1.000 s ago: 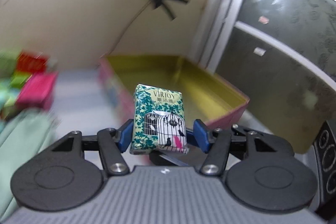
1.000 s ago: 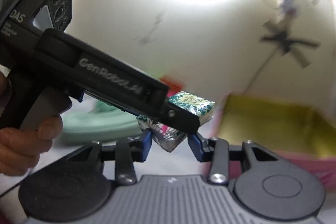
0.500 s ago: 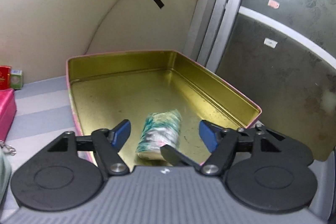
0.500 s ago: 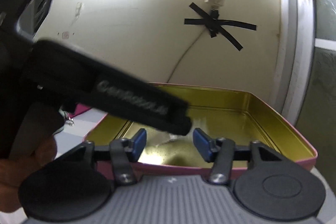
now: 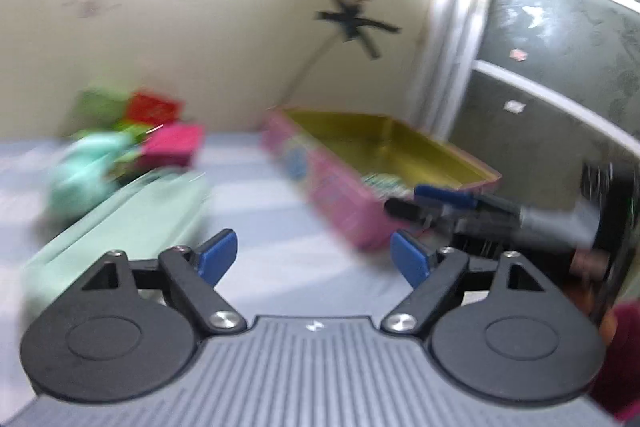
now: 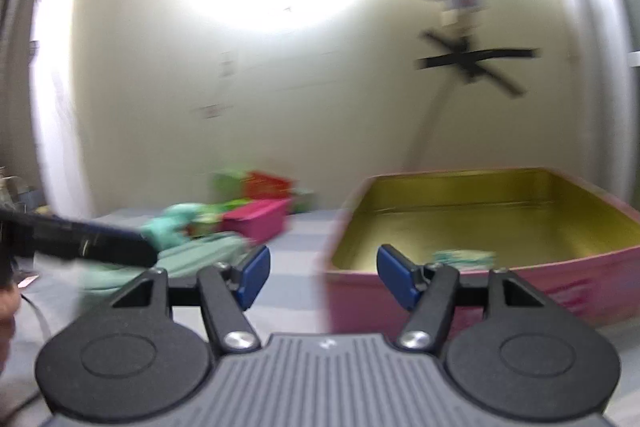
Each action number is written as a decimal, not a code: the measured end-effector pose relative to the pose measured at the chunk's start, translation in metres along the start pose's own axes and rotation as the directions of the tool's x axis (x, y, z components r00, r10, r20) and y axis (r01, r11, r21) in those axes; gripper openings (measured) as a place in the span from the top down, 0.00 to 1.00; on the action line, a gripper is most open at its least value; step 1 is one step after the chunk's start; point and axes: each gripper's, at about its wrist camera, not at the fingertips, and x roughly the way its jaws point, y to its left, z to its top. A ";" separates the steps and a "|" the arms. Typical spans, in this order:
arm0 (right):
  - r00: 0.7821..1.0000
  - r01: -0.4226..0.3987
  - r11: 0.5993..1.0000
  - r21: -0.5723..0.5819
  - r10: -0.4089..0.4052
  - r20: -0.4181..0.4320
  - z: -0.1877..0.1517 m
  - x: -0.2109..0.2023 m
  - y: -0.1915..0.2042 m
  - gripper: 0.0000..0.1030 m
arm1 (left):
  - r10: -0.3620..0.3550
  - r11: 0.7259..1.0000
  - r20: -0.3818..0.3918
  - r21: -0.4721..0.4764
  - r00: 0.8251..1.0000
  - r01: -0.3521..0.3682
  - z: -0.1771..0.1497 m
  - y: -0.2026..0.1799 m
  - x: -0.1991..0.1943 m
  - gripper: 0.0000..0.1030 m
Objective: Organize objects
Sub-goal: 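Carry the tissue pack to the pink tin and release it, then grasp the mint-green pouch by its zipper edge with the right tool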
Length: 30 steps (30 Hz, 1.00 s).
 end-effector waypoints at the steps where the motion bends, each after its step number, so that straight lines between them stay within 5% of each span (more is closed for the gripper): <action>1: 0.998 -0.051 0.999 -0.003 0.051 -0.026 0.003 0.010 0.009 0.41 | 0.024 0.999 -0.011 -0.028 1.000 -0.024 -0.008 0.011 -0.008 0.17; 7: 0.970 -0.201 0.978 -0.047 0.192 -0.152 0.015 0.085 0.058 0.39 | 0.154 0.951 -0.012 -0.271 0.988 -0.152 -0.031 0.078 -0.043 0.17; 13: 0.959 -0.114 0.989 0.094 0.134 -0.248 0.028 0.182 0.048 0.34 | 0.223 0.892 -0.041 -0.395 0.974 -0.221 -0.023 0.112 -0.023 0.17; 18: 0.923 -0.071 0.970 0.232 0.152 -0.353 0.015 0.232 0.026 0.36 | 0.263 0.832 -0.109 -0.476 0.959 -0.283 -0.030 0.135 -0.001 0.18; 21: 0.923 -0.106 0.978 0.181 0.164 -0.348 0.009 0.232 0.038 0.56 | 0.292 0.854 -0.101 -0.419 0.951 -0.307 -0.029 0.128 0.003 0.23; 30: 0.929 -0.105 0.989 0.104 0.134 -0.344 -0.012 0.149 0.038 0.60 | 0.293 0.870 -0.100 -0.384 0.951 -0.309 -0.036 0.128 -0.008 0.31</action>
